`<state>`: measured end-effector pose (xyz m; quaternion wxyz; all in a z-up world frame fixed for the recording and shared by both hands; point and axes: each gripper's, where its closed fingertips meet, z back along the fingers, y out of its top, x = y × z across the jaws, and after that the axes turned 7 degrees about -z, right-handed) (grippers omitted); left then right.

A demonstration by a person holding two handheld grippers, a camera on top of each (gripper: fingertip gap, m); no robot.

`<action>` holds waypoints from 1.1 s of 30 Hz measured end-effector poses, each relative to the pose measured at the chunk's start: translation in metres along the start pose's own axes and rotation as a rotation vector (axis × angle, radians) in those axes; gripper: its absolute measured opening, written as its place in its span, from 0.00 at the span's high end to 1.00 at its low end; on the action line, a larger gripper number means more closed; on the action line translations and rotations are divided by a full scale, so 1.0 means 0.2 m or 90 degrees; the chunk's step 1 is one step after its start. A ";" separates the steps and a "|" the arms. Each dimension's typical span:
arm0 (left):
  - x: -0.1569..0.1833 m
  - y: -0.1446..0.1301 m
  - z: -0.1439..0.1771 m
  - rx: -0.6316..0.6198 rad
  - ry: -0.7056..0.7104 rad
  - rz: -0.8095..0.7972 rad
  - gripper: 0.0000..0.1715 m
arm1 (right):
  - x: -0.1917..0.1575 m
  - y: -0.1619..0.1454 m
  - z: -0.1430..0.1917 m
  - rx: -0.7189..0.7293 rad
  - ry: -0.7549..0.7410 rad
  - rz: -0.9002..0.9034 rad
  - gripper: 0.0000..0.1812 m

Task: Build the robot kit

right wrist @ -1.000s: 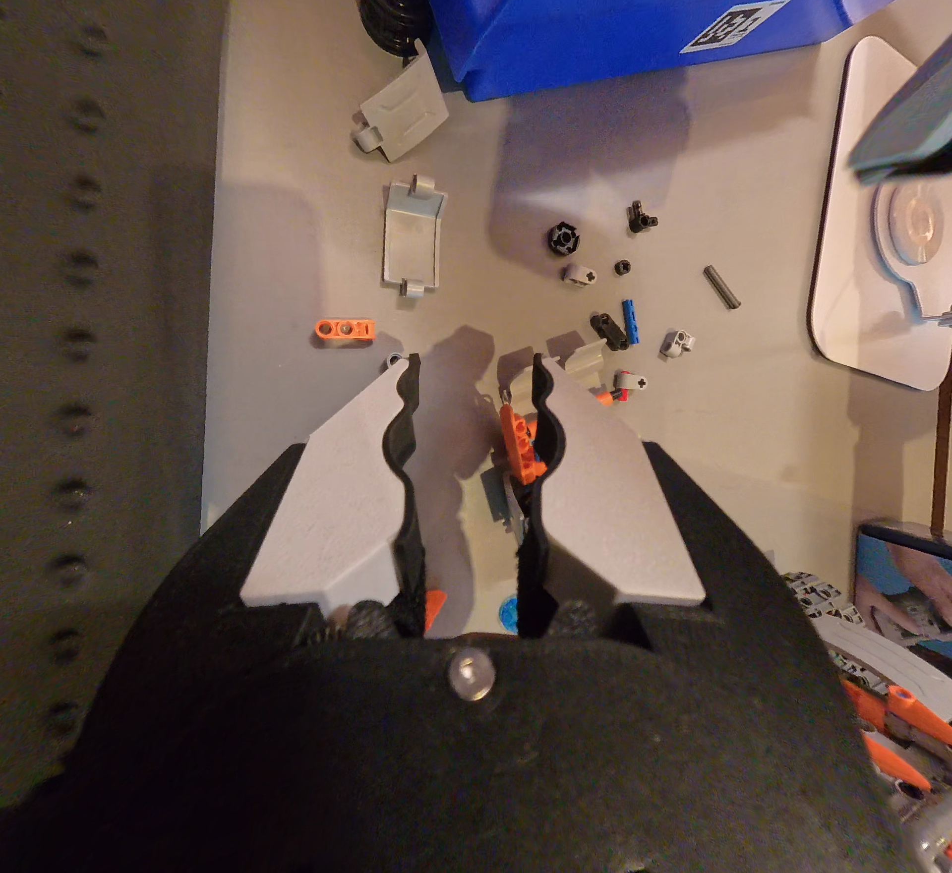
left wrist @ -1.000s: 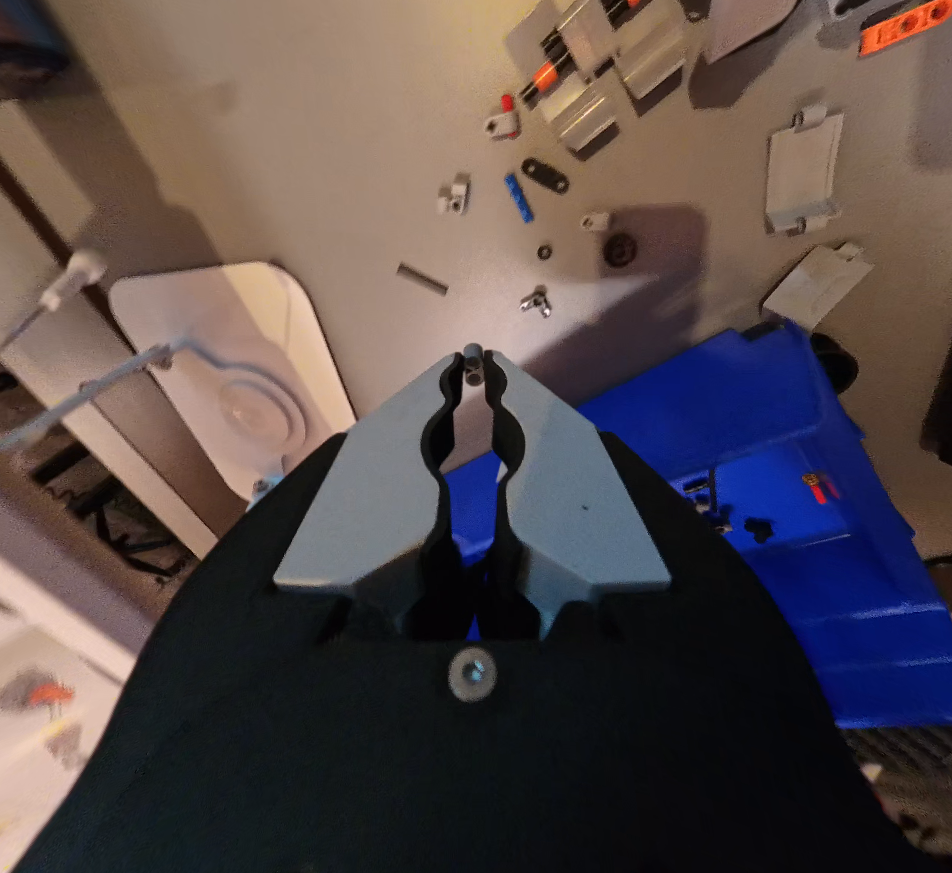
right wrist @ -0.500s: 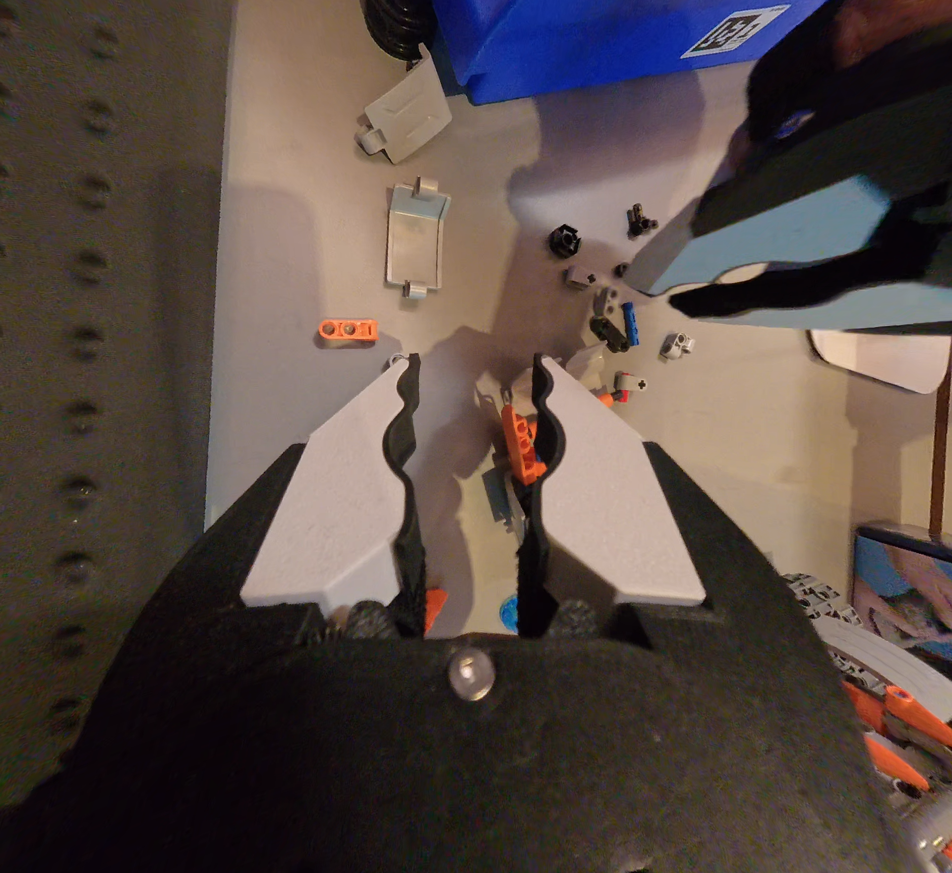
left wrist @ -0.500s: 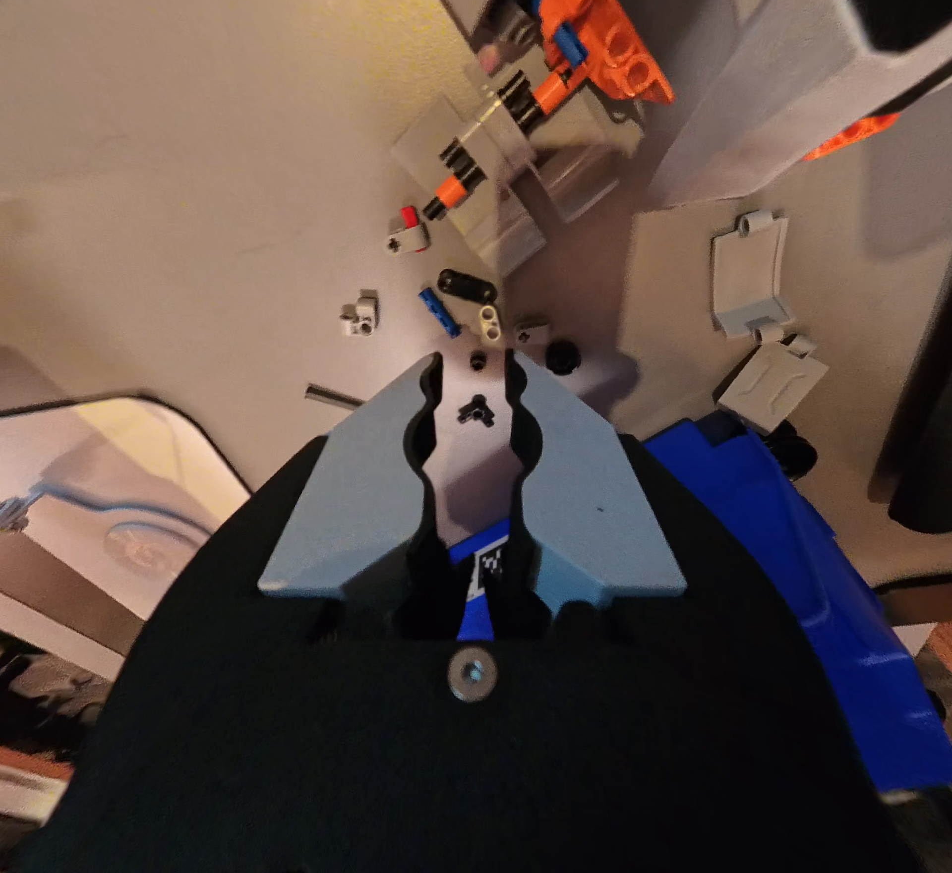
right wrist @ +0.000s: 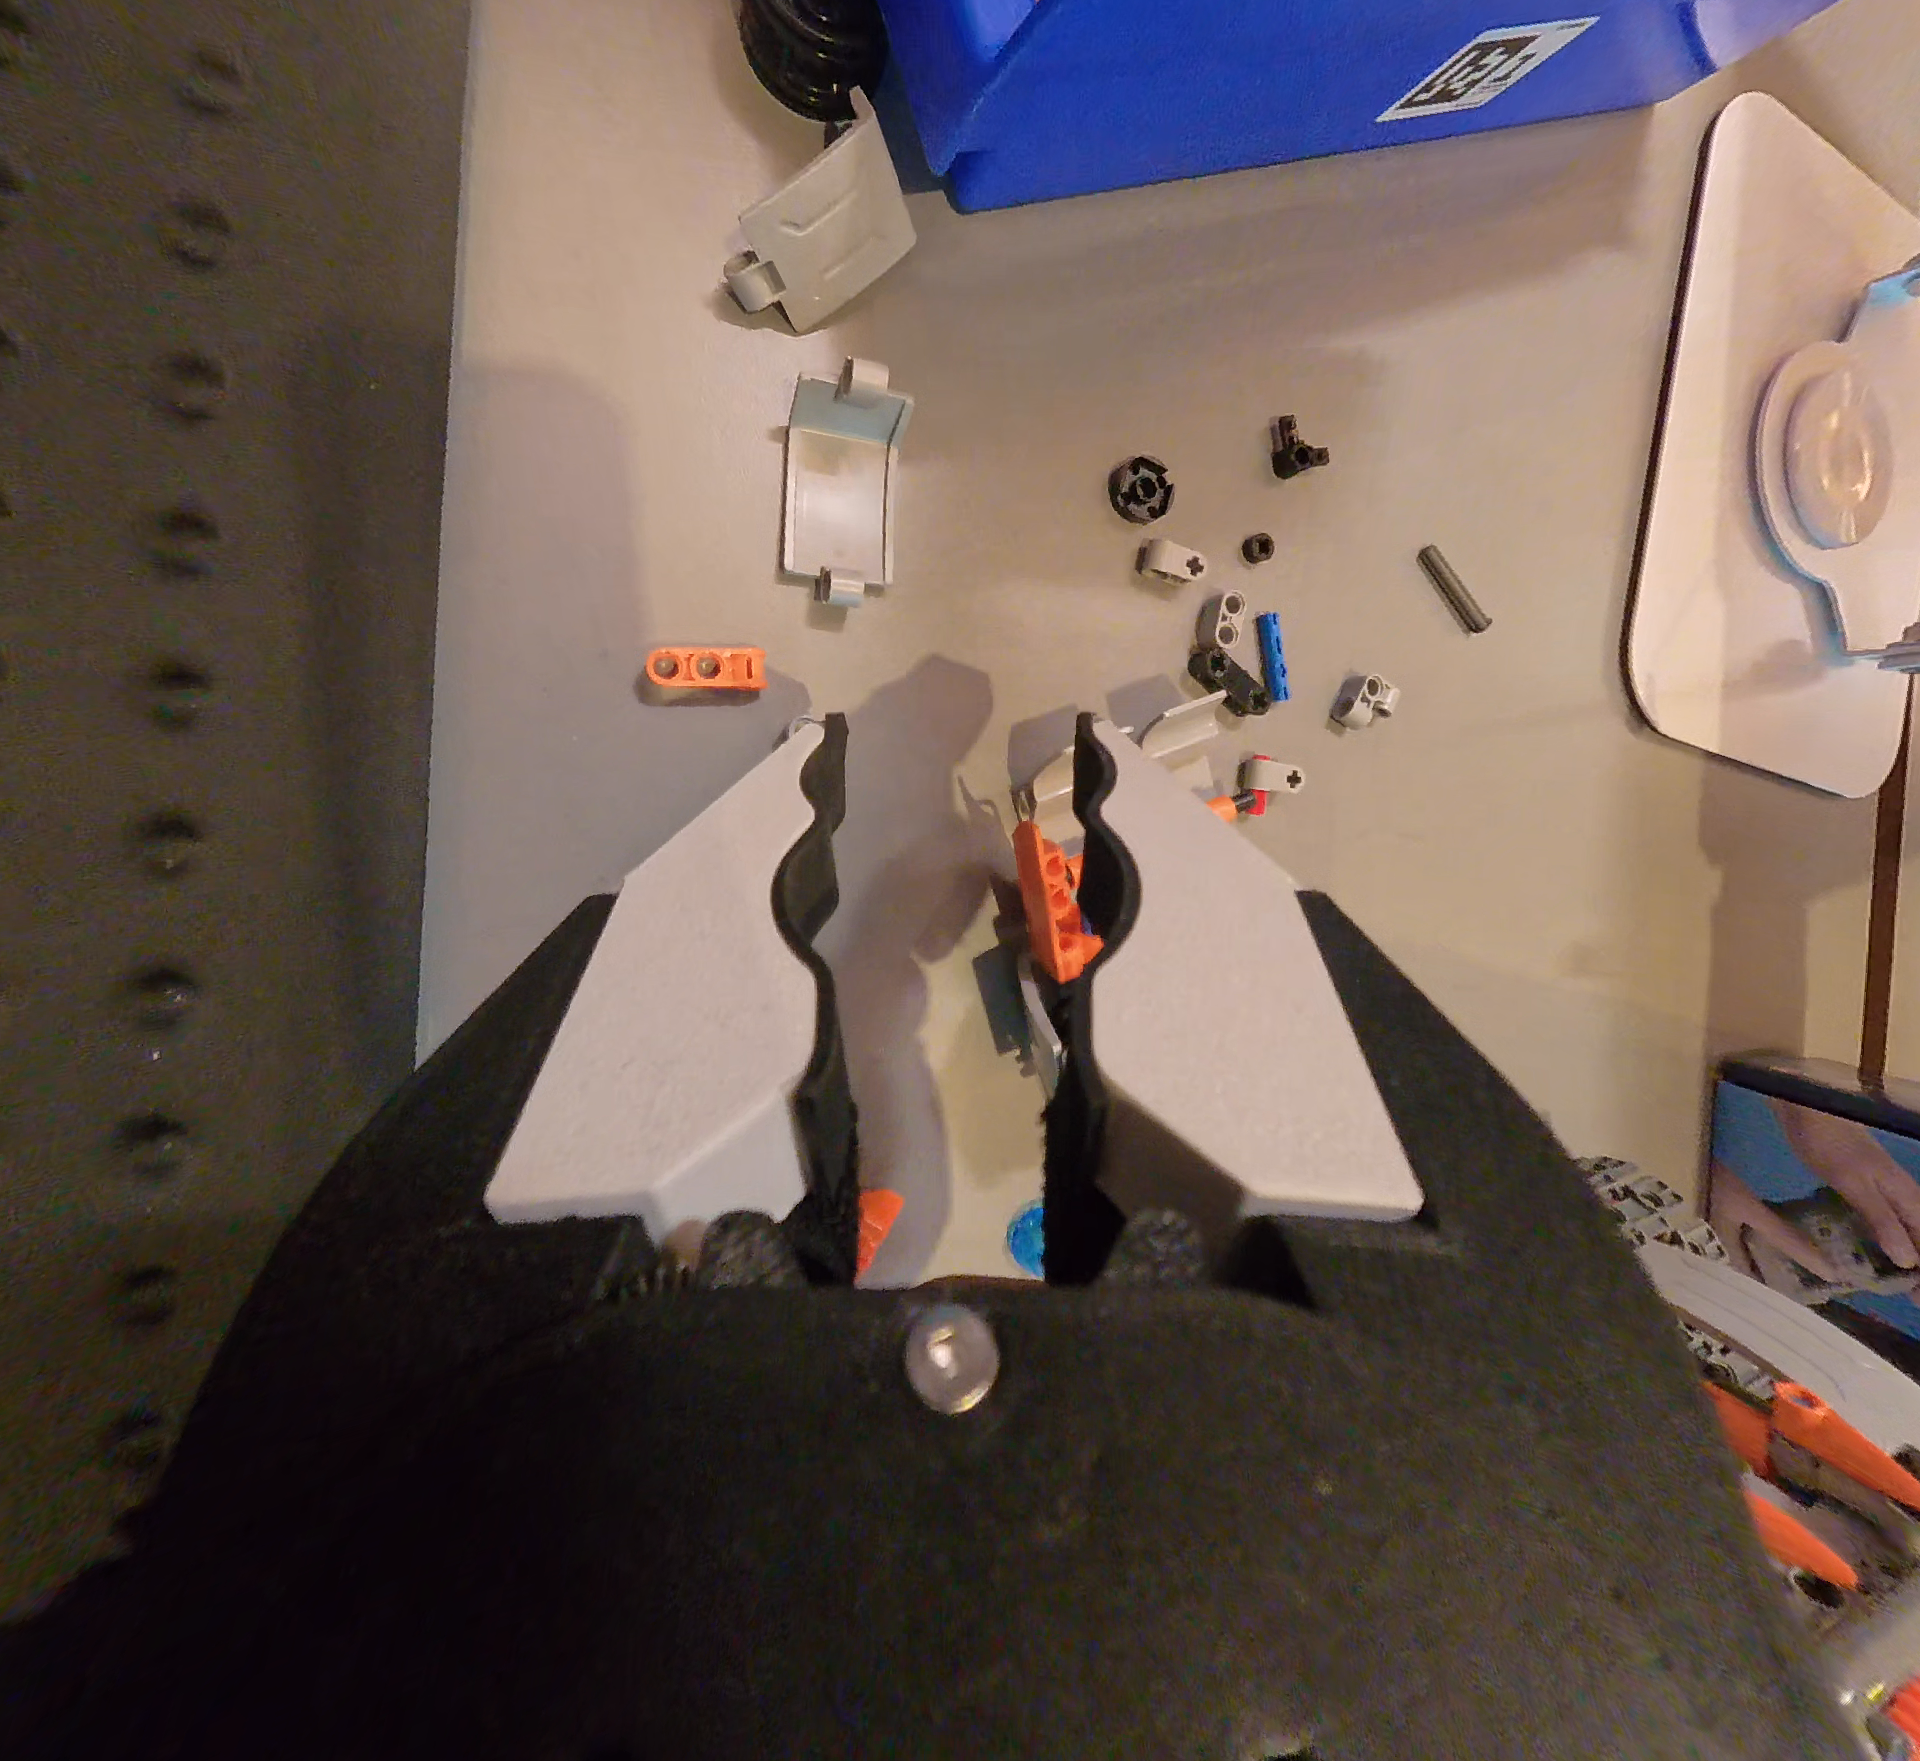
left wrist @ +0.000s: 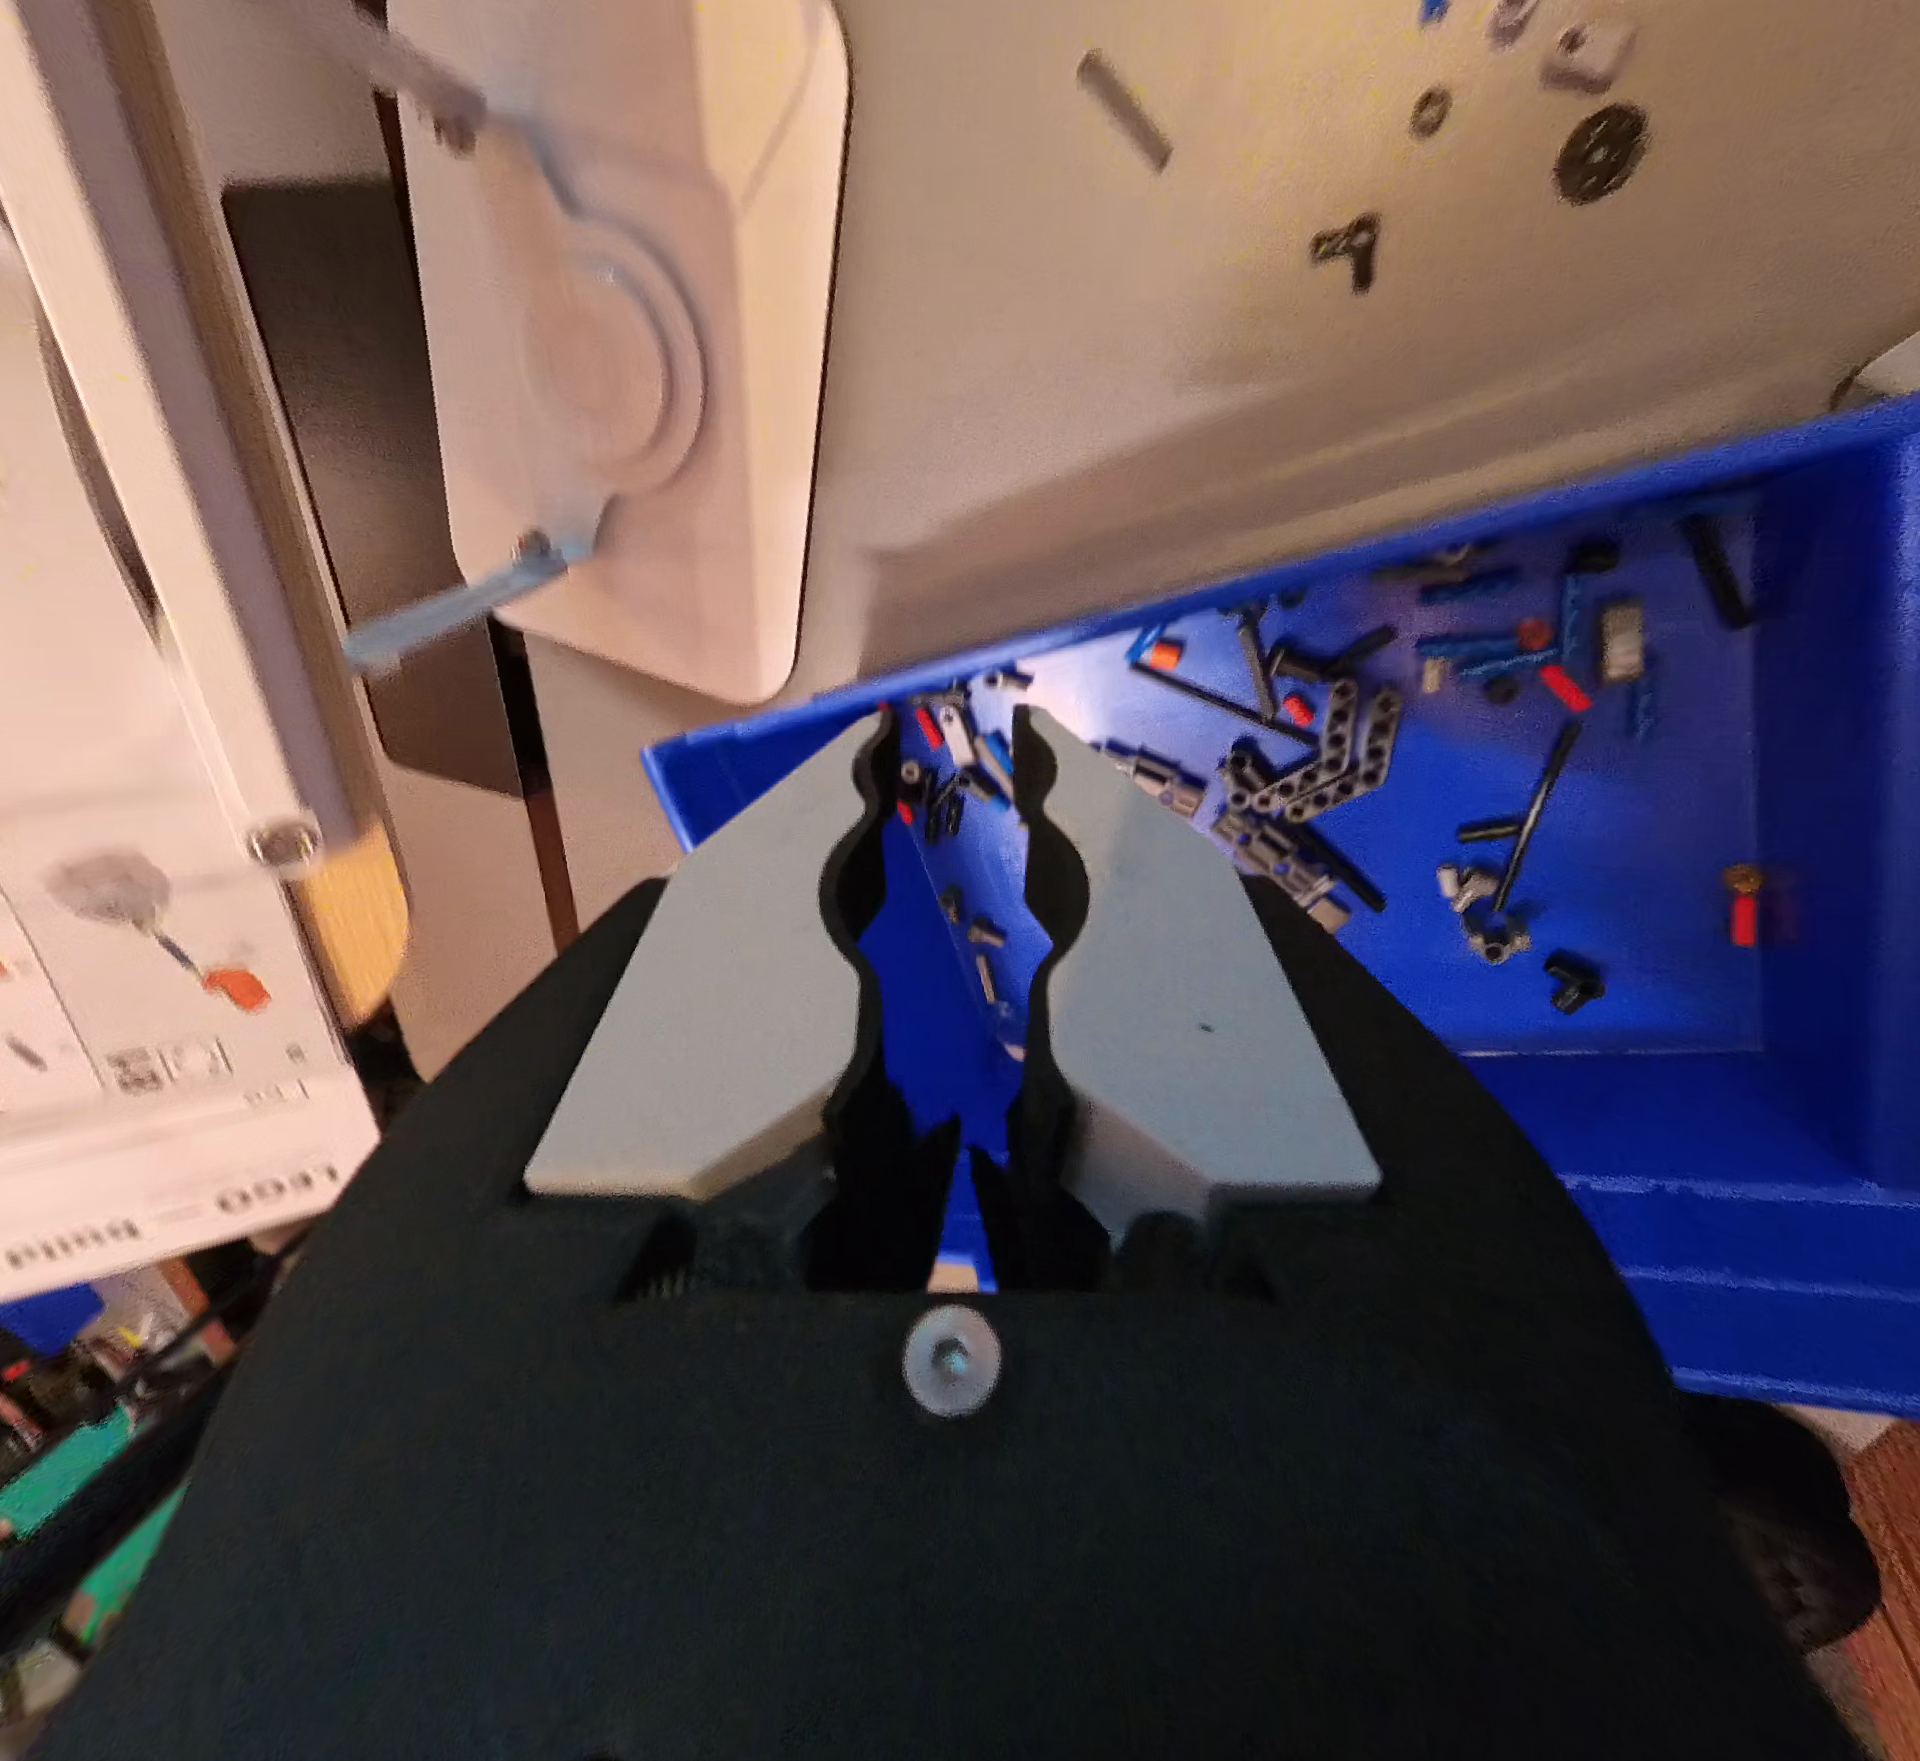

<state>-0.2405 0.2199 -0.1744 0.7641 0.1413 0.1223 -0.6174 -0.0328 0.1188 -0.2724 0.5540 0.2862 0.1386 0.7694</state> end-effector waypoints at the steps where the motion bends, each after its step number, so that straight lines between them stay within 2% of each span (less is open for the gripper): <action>1: 0.00 -0.05 -0.01 -0.005 0.005 0.013 0.89 | 0.00 0.00 0.00 -0.001 0.000 0.000 0.77; 3: 0.02 -0.14 -0.04 -0.007 -0.005 0.042 0.89 | 0.00 0.00 -0.01 -0.003 0.001 0.000 0.77; 6: 0.05 -0.28 -0.14 -0.051 -0.019 0.063 0.88 | 0.00 -0.01 -0.01 -0.007 0.003 -0.001 0.77; 14: 0.10 -0.46 -0.38 -0.096 -0.065 0.110 0.88 | 0.00 -0.01 -0.01 -0.007 0.001 -0.002 0.77; 26: 0.14 -0.47 -0.56 -0.095 -0.107 0.127 0.88 | 0.00 -0.01 -0.01 -0.008 0.002 -0.003 0.77; 28: 0.15 -0.47 -0.58 -0.098 -0.110 0.126 0.89 | 0.00 -0.01 -0.01 -0.007 0.001 -0.002 0.77; 30: 0.16 -0.46 -0.60 -0.088 -0.118 0.127 0.95 | 0.00 -0.01 -0.01 -0.008 0.001 -0.002 0.77; 33: 0.16 -0.46 -0.60 -0.080 -0.115 0.125 0.96 | 0.00 -0.01 0.00 -0.006 0.000 -0.001 0.77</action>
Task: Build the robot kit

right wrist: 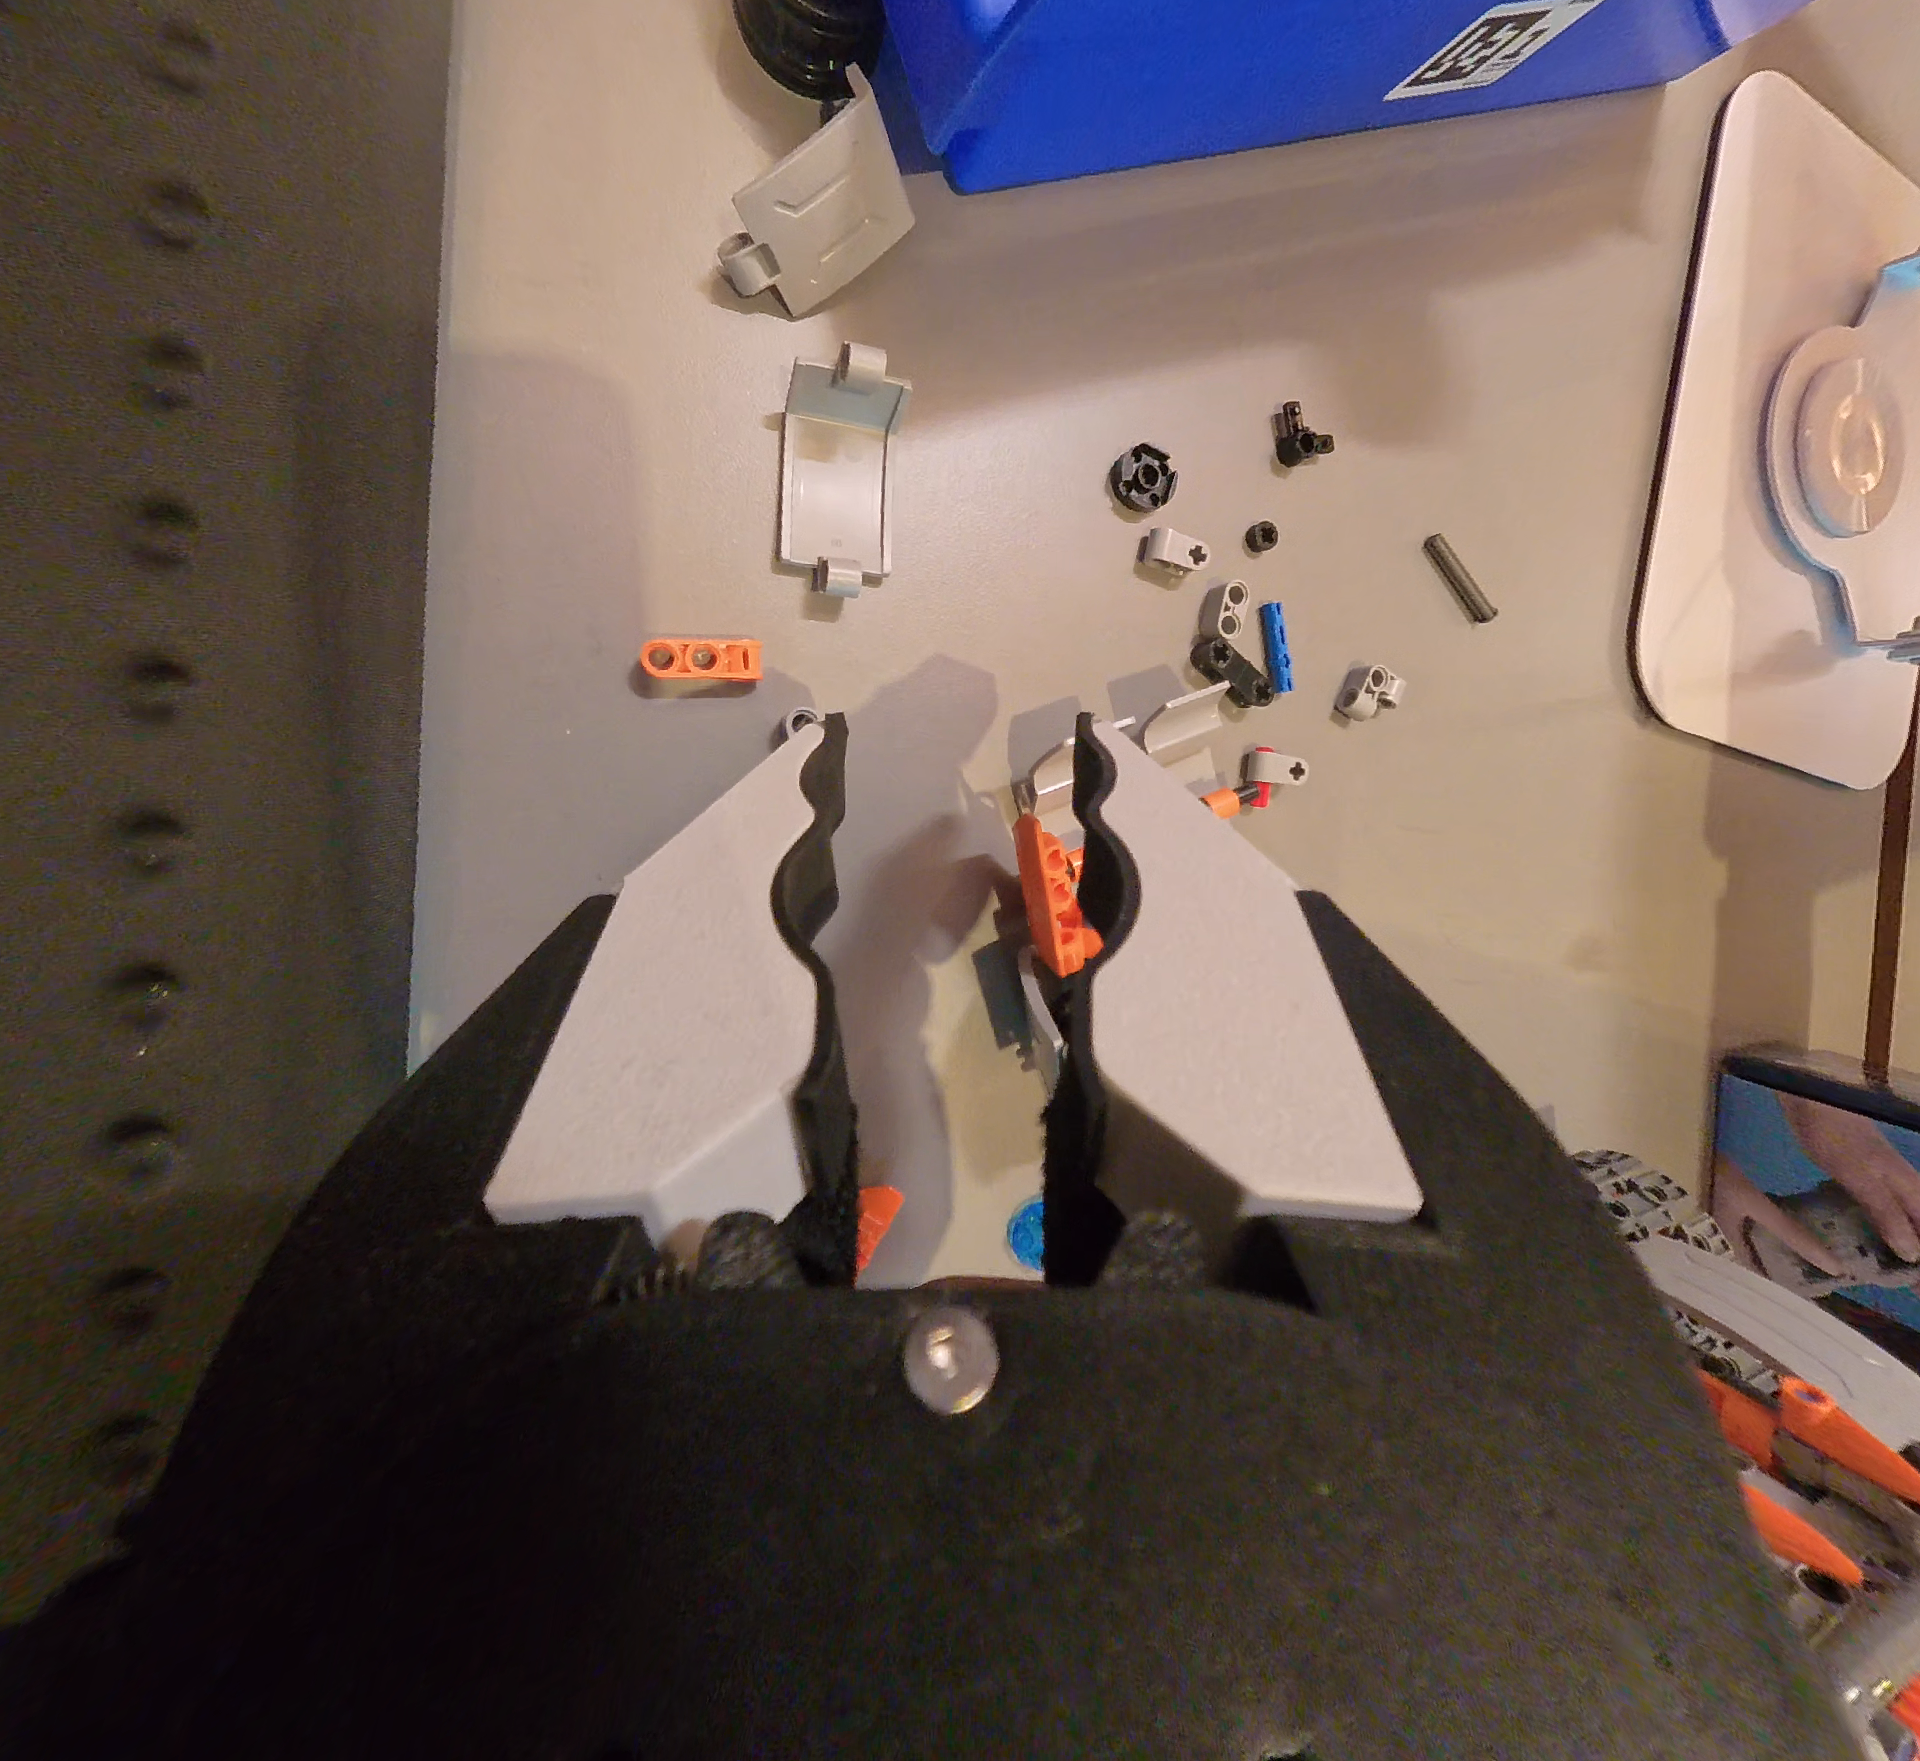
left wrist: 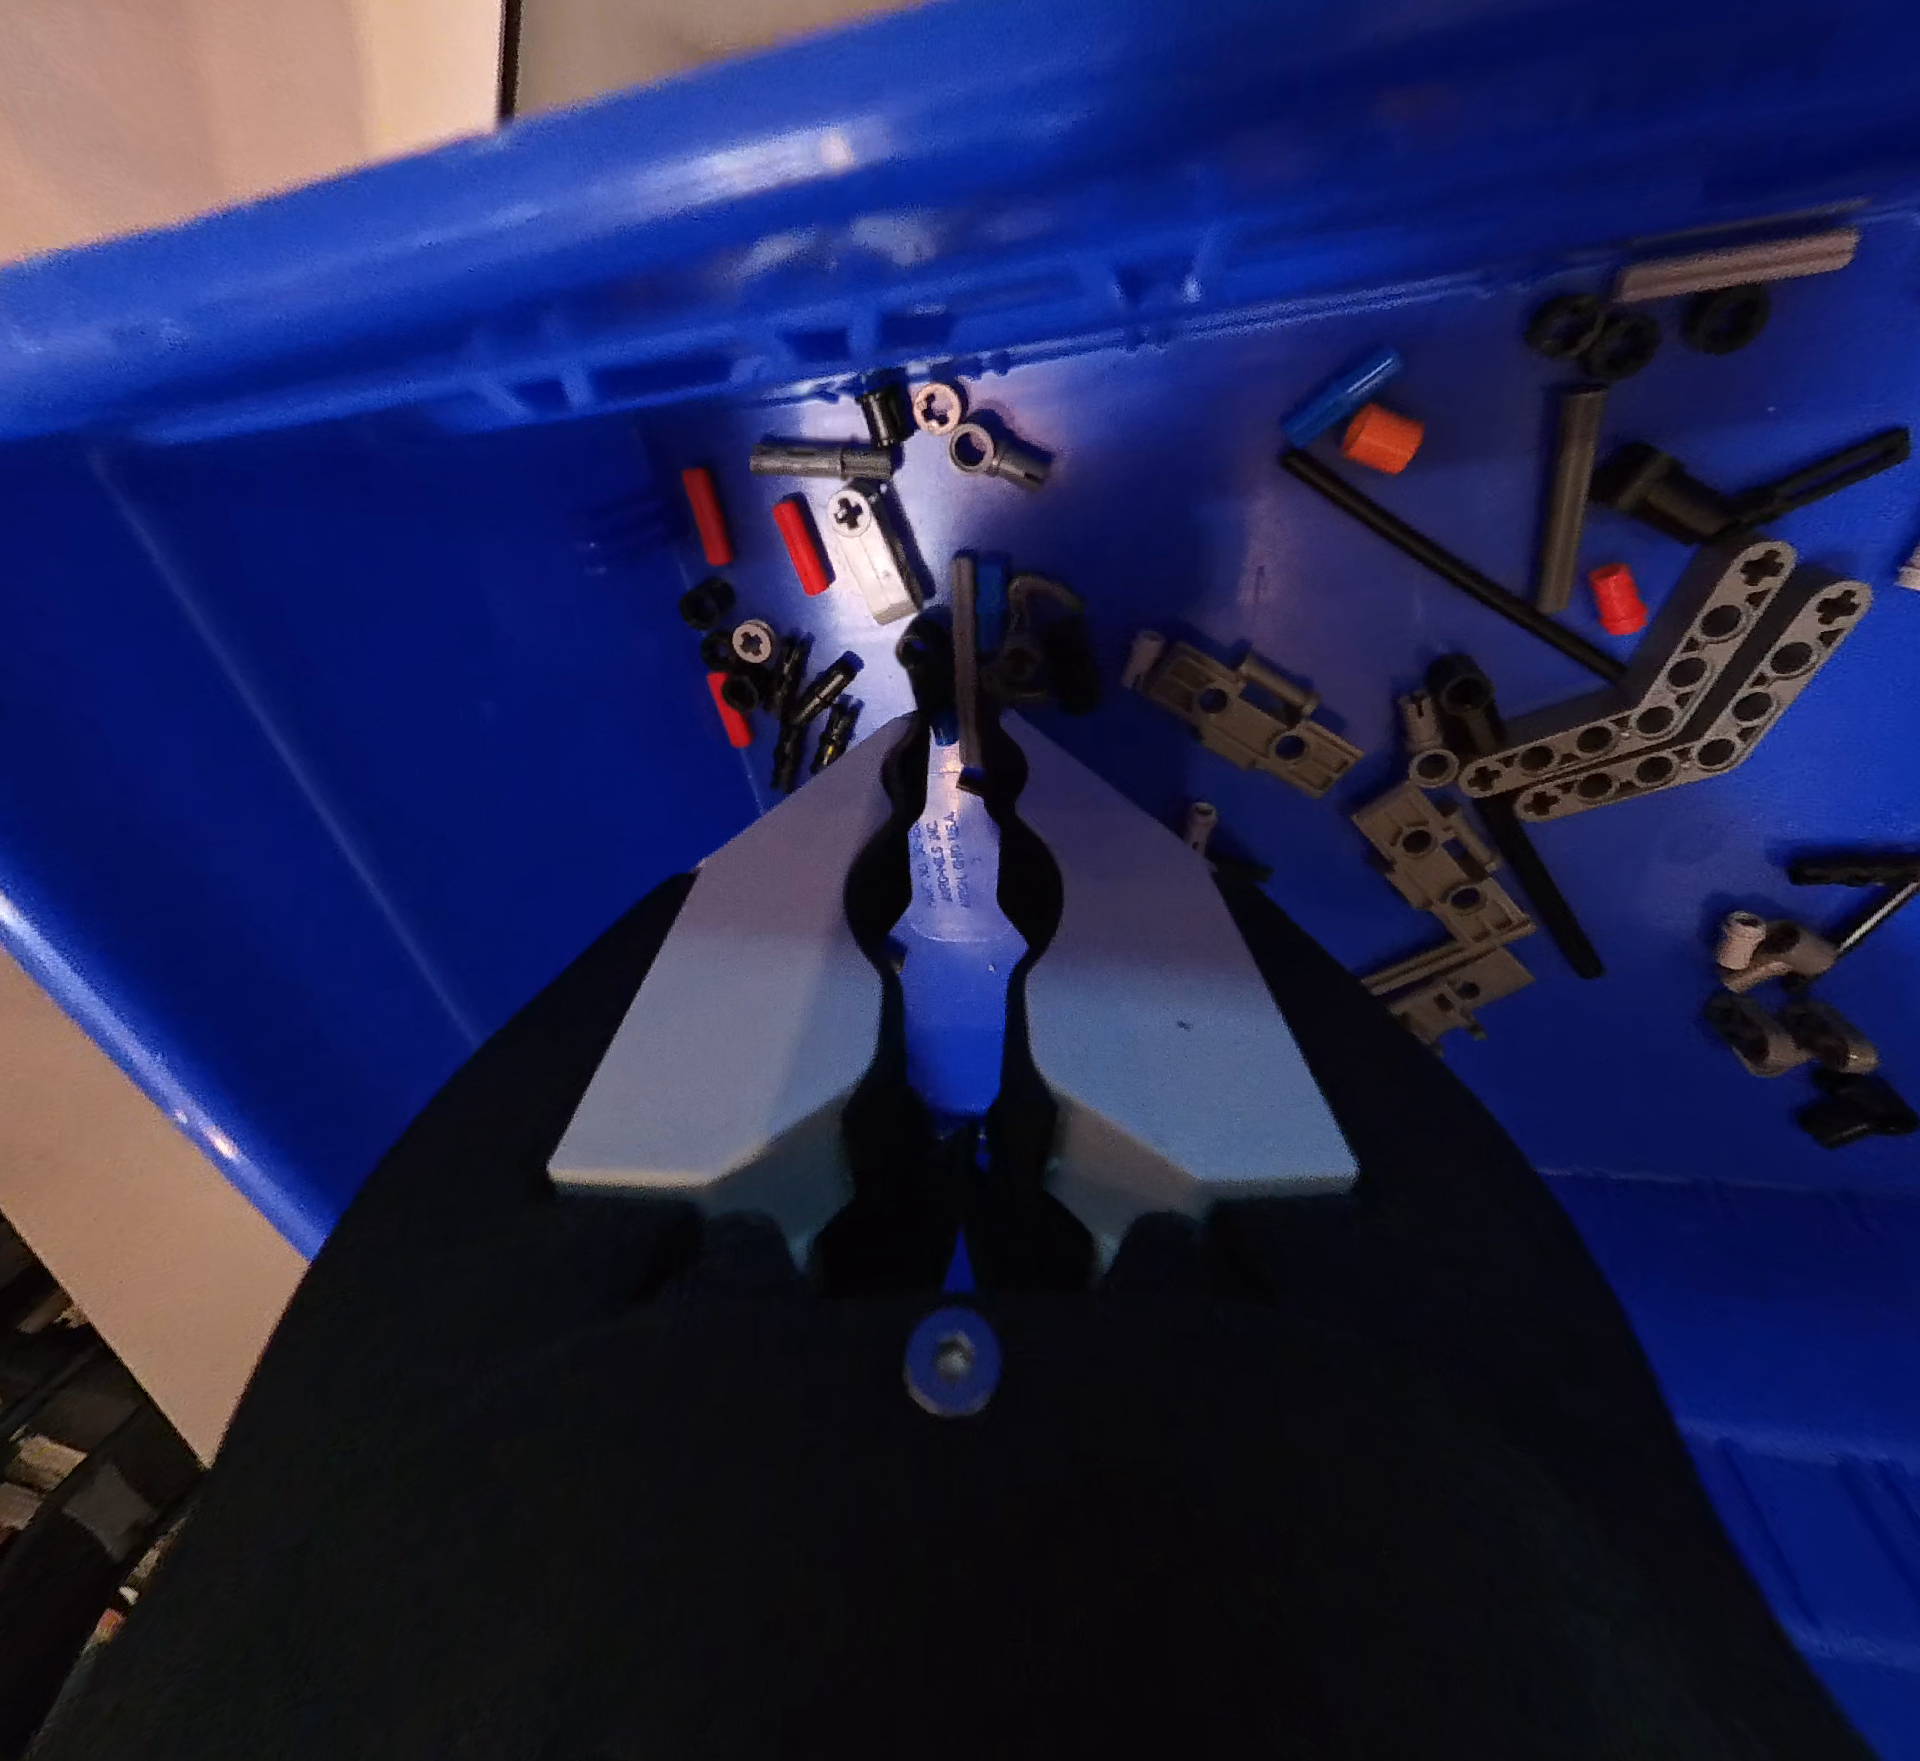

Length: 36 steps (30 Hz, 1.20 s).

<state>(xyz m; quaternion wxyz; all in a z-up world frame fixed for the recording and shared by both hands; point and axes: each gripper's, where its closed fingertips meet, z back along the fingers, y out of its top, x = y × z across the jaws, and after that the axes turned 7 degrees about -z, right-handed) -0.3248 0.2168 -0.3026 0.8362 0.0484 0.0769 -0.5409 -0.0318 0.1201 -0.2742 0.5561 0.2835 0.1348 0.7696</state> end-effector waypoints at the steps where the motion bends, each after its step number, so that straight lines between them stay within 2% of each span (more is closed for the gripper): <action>1: 0.00 0.00 0.00 0.000 -0.001 -0.001 0.96 | 0.00 0.00 0.00 0.000 0.000 0.000 0.77; 6: 0.07 -0.09 0.02 -0.044 -0.037 -0.010 0.96 | 0.00 0.00 0.00 0.001 -0.002 0.001 0.77; 8: 0.13 -0.16 0.03 -0.073 -0.091 0.010 0.95 | 0.00 0.01 0.01 0.002 -0.002 0.002 0.77; 10: 0.09 -0.18 0.04 -0.069 -0.068 0.020 0.93 | 0.00 0.01 0.01 0.002 -0.002 0.003 0.77; 15: 0.04 -0.13 0.13 -0.015 -0.045 0.033 0.91 | 0.00 0.00 0.00 0.001 -0.002 0.002 0.77; 27: 0.09 -0.07 0.04 -0.059 -0.058 -0.025 0.89 | 0.00 0.01 0.01 0.005 -0.005 0.004 0.77; 32: 0.01 0.02 0.10 -0.008 -0.019 -0.012 0.89 | 0.00 0.01 0.02 0.005 -0.005 0.004 0.77; 36: -0.01 0.09 0.12 0.035 -0.015 -0.005 0.85 | 0.00 0.01 0.01 0.004 -0.005 0.004 0.77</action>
